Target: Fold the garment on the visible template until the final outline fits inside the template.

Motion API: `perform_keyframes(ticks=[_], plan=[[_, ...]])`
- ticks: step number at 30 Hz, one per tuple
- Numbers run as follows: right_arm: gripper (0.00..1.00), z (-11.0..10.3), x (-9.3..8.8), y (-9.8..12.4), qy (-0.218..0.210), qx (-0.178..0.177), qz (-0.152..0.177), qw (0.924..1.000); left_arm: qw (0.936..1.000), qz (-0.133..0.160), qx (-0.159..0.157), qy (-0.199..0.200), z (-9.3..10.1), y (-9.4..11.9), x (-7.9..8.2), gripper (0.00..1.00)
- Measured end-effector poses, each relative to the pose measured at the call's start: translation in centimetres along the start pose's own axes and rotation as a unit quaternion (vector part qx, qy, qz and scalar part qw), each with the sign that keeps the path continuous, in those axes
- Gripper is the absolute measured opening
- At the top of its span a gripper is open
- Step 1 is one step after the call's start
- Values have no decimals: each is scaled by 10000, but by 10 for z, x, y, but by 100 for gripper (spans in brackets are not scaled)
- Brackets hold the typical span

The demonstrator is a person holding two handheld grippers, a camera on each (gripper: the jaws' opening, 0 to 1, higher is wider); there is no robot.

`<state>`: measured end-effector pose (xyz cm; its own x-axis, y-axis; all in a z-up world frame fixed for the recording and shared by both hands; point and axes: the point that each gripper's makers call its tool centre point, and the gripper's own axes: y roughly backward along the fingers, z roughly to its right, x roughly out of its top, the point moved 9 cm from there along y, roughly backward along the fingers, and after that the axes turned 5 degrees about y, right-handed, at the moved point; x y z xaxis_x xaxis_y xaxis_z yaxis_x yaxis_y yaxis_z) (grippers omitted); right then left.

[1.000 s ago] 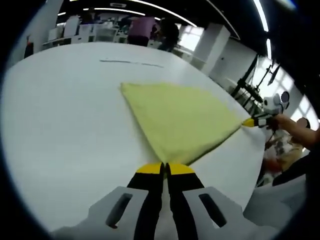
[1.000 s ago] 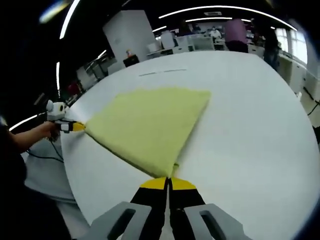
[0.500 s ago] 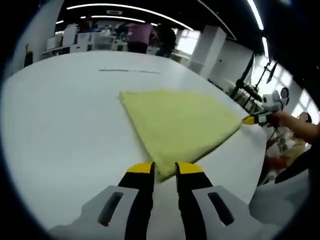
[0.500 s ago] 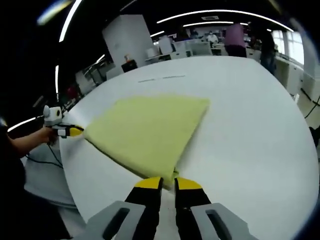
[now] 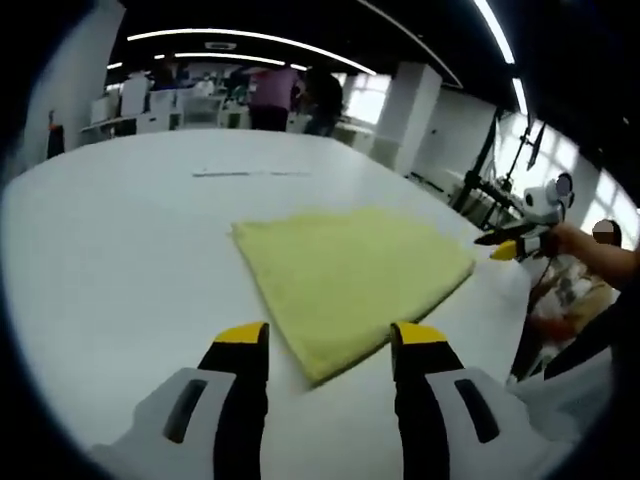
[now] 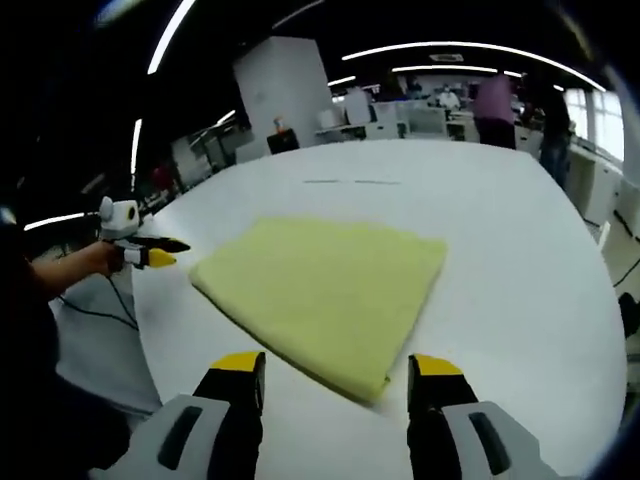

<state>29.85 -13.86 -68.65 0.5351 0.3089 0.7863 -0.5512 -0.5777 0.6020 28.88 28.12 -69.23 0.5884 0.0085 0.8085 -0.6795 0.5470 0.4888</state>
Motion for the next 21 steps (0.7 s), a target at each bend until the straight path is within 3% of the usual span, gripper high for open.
perform_keyframes(ticks=[10,21], plan=[[78,-18,14,13,326,20,268,9991,9994,219,-36,-261,10,13,12,70],[98,-25,12,17,386,22,449,9982,9982,348,-66,-488,19,19,13,91]])
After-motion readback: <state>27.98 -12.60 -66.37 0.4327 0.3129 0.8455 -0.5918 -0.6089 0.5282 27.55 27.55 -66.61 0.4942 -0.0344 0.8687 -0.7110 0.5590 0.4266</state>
